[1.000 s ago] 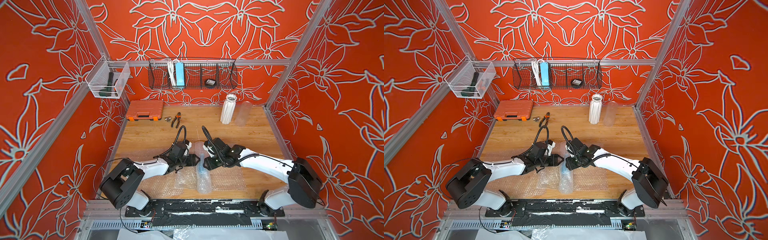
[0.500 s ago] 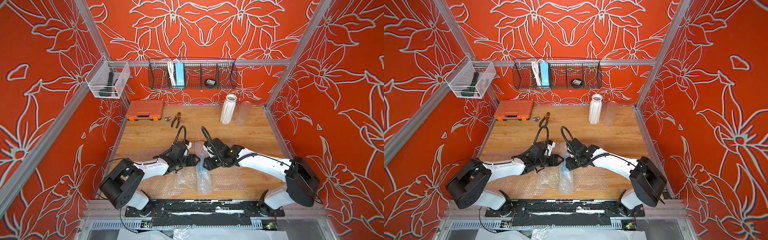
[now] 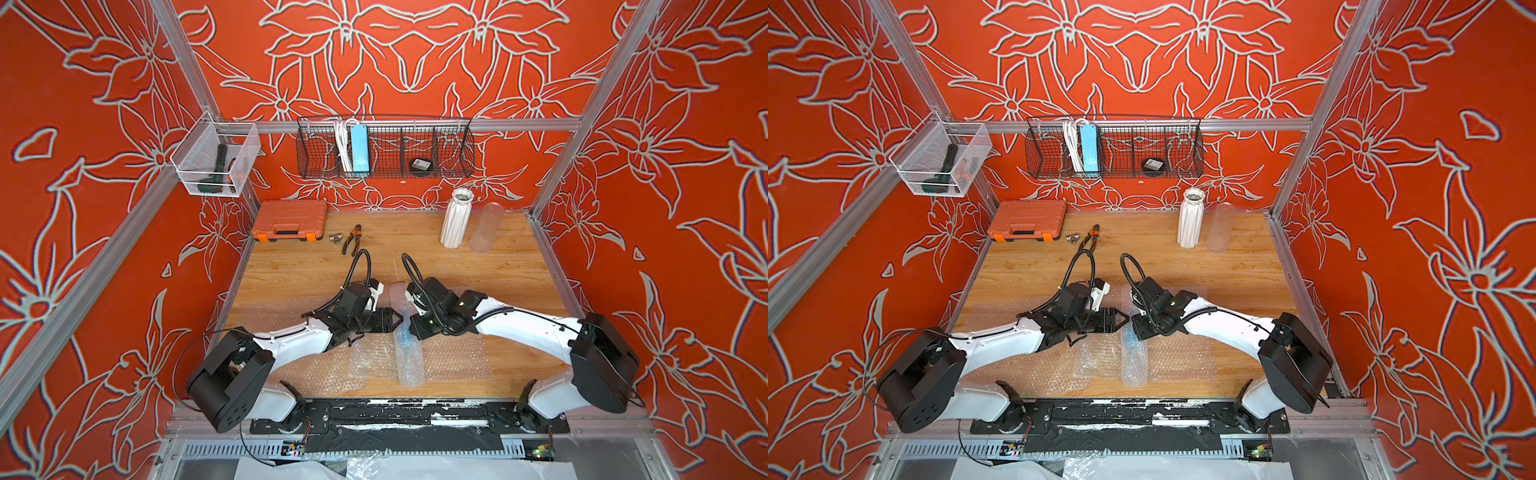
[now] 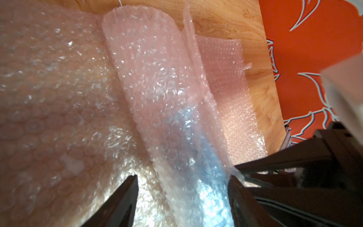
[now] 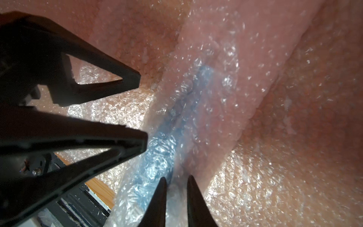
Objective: Unwrap the vase from the bubble wrap
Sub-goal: Unwrap the bubble wrap.
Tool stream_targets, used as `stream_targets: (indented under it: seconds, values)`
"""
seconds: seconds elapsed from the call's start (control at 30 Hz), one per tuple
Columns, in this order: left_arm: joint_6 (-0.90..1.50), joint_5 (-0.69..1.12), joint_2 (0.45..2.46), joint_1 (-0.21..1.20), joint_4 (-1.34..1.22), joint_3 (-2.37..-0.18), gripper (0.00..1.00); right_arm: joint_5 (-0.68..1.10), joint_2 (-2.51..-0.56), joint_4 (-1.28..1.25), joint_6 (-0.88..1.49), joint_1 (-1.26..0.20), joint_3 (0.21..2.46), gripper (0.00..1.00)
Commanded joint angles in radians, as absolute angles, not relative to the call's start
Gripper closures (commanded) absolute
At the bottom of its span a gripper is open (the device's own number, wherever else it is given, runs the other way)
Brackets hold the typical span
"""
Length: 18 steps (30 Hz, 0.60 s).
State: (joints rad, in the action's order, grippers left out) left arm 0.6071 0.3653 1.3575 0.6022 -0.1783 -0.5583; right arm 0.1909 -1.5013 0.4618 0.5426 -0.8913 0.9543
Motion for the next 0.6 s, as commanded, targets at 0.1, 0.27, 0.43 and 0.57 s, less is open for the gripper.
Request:
stream_targets:
  seconds: [0.1, 0.27, 0.43, 0.57]
  values:
    - [0.596, 0.394, 1.320, 0.623, -0.084, -0.557, 0.25, 0.131, -1.496, 0.465, 0.562, -0.894, 0.928, 0.80]
    - [0.631, 0.416, 1.333, 0.640, -0.138, -0.525, 0.26, 0.143, -1.489, 0.455, 0.563, -0.894, 0.919, 0.79]
    - [0.641, 0.478, 1.382, 0.641, -0.210, -0.517, 0.27, 0.150, -1.488, 0.452, 0.561, -0.894, 0.917, 0.78]
    - [0.644, 0.477, 1.427, 0.644, -0.227, -0.522, 0.28, 0.150, -1.481, 0.459, 0.557, -0.894, 0.917, 0.76]
